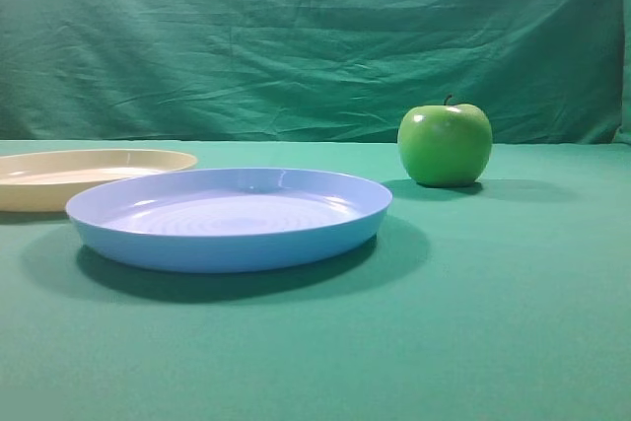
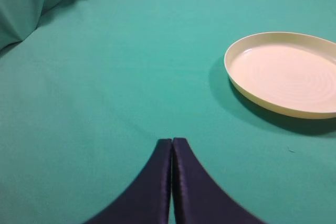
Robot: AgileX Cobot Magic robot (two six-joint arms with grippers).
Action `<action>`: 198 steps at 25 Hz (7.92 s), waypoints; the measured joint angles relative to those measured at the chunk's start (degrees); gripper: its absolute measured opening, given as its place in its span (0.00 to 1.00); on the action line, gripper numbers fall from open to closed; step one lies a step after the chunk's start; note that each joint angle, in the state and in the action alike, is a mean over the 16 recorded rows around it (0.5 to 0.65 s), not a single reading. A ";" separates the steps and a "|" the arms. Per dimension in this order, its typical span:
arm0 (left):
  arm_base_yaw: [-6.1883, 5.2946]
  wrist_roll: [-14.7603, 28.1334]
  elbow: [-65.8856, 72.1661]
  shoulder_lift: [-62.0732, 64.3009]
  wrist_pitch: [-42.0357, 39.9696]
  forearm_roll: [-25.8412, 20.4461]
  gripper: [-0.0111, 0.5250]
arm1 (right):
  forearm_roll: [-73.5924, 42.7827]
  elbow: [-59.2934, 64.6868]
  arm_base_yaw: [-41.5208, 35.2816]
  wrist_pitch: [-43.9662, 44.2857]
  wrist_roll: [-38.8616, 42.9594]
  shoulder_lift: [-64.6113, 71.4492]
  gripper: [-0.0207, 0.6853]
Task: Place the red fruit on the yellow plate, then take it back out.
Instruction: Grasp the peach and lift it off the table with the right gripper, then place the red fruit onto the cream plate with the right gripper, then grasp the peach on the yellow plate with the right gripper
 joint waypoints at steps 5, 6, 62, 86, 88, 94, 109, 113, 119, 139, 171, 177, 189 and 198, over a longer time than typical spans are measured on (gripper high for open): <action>0.00 0.00 0.00 0.00 0.00 0.00 0.02 | -0.70 -0.68 1.42 -2.61 -4.16 6.15 0.21; 0.00 0.00 0.00 0.00 0.00 0.00 0.02 | -0.79 -0.76 1.71 -3.16 -4.96 7.18 0.26; 0.00 0.00 0.00 0.00 0.00 0.00 0.02 | 4.20 -57.74 25.10 -5.54 -8.77 47.77 0.32; 0.00 0.00 0.00 0.00 0.00 0.00 0.02 | 6.39 -80.33 38.37 -13.77 -11.86 80.59 0.55; 0.00 0.00 0.00 0.00 0.00 0.00 0.02 | 6.49 -80.33 38.35 -14.03 -12.11 80.86 0.63; 0.00 0.00 0.00 0.00 0.00 0.00 0.02 | 5.91 -80.33 37.33 -11.80 -11.53 78.06 0.83; 0.00 0.00 0.00 0.00 0.00 0.00 0.02 | 3.63 -79.68 31.74 6.69 -1.62 57.62 0.18; 0.00 0.00 0.00 0.00 0.00 0.00 0.02 | 3.40 -77.04 31.16 9.28 1.04 50.98 0.05; 0.00 0.00 0.00 0.00 0.00 0.00 0.02 | 3.15 -67.57 31.04 7.66 3.72 39.17 0.03; 0.00 0.00 0.00 0.00 0.00 0.00 0.02 | -10.94 -21.94 25.65 -5.81 24.60 -5.89 0.03; 0.00 0.00 0.00 0.00 0.00 0.00 0.02 | -18.27 29.24 -1.61 -21.76 29.65 -58.38 0.03; 0.00 0.00 0.00 0.00 0.00 0.00 0.02 | -18.34 34.89 -2.10 -23.81 29.65 -58.93 0.03; 0.00 0.00 0.00 0.00 0.00 0.00 0.02 | -18.28 38.16 -2.11 -26.99 29.50 -58.93 0.03; 0.00 0.00 0.00 0.00 0.00 0.00 0.02 | -17.85 37.98 -2.11 -37.96 29.47 -58.91 0.03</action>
